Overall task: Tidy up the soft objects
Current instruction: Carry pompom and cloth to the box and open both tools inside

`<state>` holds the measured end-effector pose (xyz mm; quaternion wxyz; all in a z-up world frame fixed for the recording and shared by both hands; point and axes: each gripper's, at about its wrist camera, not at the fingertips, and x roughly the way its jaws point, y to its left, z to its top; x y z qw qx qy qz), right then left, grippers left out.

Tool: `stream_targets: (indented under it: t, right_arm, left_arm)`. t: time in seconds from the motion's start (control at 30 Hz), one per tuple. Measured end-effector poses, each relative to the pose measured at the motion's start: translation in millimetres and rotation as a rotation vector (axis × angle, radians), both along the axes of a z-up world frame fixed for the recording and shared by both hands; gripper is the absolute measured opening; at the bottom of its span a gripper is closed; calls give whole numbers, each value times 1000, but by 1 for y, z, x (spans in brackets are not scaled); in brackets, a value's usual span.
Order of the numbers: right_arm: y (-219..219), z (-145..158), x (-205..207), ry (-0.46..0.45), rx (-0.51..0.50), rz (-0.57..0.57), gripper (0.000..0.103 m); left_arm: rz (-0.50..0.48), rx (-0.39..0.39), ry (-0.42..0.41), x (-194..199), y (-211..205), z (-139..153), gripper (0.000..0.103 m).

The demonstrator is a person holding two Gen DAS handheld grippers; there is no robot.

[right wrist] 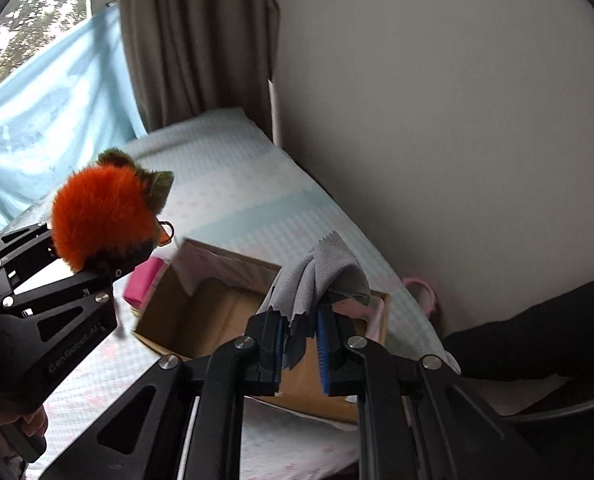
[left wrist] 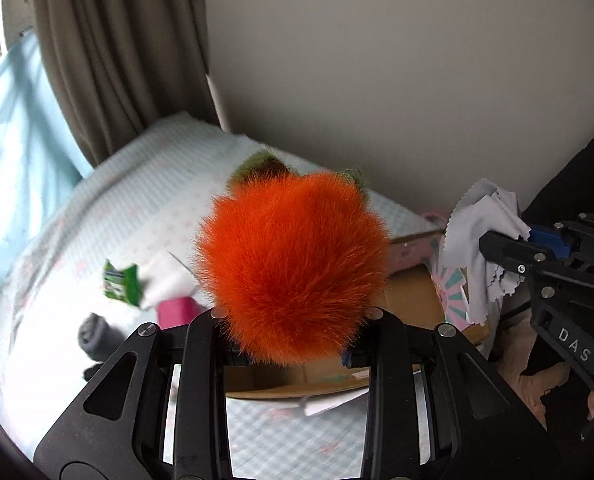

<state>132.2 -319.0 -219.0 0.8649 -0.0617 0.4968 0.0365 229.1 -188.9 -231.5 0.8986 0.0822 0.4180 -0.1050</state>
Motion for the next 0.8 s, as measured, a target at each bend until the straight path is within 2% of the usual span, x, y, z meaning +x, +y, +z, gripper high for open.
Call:
stream_targets:
  t: [0.3, 0.47, 0.53, 0.7, 0.73, 0.77, 0.8]
  right_arm:
    - [-28, -64, 30, 162, 50, -90, 13]
    - [-42, -92, 44, 237, 99, -155, 13]
    - [-45, -100, 48, 262, 129, -173, 13]
    - [-46, -117, 57, 313, 164, -182, 13]
    - [-46, -120, 59, 322, 180, -181, 13]
    - [-47, -121, 60, 327, 200, -184, 13]
    - [-49, -121, 61, 338, 224, -193, 13]
  left_arm:
    - [12, 27, 198, 47, -18, -68, 26]
    - [-4, 50, 331, 49, -21, -108, 26]
    - [-15, 67, 362, 56, -16, -126, 26]
    - [-40, 102, 410, 64, -17, -144, 27]
    - [-45, 103, 417, 66, -16, -146, 30]
    - [-51, 103, 419, 66, -16, -145, 42]
    - [-56, 112, 414, 65, -15, -144, 69]
